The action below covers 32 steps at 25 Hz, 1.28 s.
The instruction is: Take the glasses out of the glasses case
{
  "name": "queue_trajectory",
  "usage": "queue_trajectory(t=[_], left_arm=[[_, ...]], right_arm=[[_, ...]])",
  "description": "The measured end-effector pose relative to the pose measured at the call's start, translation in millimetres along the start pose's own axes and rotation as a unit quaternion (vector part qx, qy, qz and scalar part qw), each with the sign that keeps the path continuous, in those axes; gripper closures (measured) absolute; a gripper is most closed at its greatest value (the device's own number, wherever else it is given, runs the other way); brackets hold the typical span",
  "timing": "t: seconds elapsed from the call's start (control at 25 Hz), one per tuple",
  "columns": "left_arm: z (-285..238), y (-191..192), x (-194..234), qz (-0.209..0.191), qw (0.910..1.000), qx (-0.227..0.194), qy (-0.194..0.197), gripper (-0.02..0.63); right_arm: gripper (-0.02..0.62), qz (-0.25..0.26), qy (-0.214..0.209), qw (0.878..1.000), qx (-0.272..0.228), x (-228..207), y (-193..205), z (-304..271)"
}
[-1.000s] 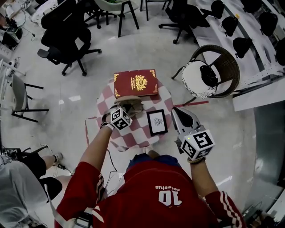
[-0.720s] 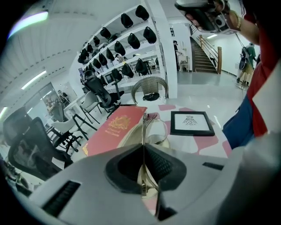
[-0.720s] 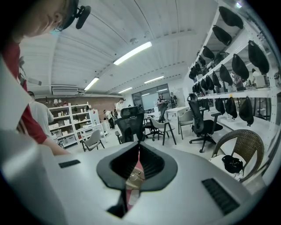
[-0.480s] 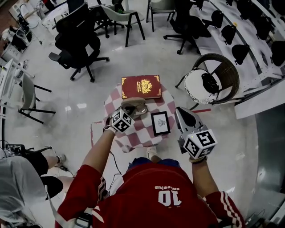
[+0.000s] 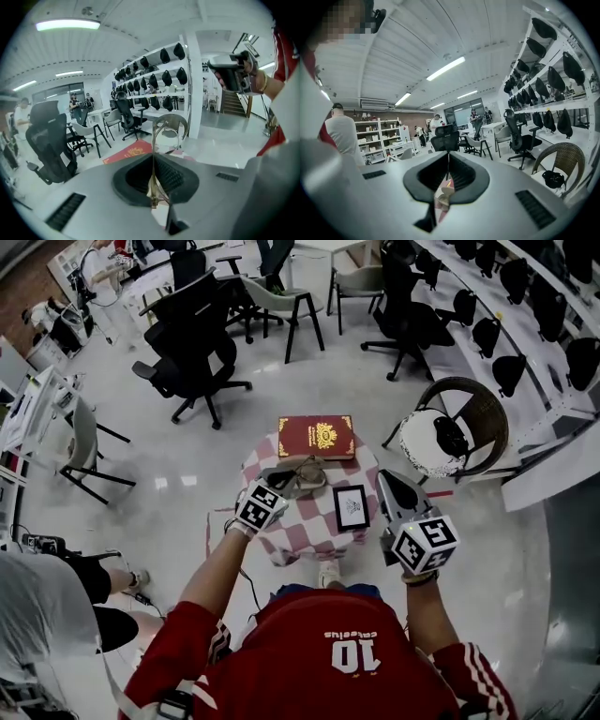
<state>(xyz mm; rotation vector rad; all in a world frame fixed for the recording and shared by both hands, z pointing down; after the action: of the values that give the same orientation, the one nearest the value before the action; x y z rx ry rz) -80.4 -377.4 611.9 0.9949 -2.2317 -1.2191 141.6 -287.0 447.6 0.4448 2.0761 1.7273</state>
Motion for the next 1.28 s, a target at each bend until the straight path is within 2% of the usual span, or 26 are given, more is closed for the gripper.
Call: queue_trajectory(t=[0.32,0.56,0.72,0.92,1.28], left_arm=[[73,-29,-17,0.061,0.9948,-0.081,-0.013,0.586],[120,-39,-31,0.118,0.9835,-0.136,-0.012,0.586],[148,-42,-41,0.127,0.9790,-0.157,-0.027,0.586],[186,-62,-57,0.141,0.9676,-0.207,-0.033,0.586],[234,-89,-73,0.137,0.9530,-0.268,-0.036,0.586]], right_arm=[[0.574,0.008,-0.005,1.000,-0.002,26,-9,19],[0.574,0.020,-0.008,1.000,-0.008,43,-20,31],[0.574,0.023,-0.009,1.000,-0.016,54,-23,40],[0.574,0.018,-0.005,1.000,-0.024,62,-25,55],[0.574,0.016,-0.005,0.999,-0.046,80,-33,70]])
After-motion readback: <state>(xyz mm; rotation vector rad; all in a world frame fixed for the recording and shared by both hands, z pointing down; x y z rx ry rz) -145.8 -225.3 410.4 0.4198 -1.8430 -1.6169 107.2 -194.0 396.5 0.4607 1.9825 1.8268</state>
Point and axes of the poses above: the fingertips, and each gripper's own axes: z backward along the fingers, x to its left, y out of its underside, the point moved 5 cm from there along z, backward along the fingers, and after that the axes turned 7 degrees about z, right-handed, at the moved point
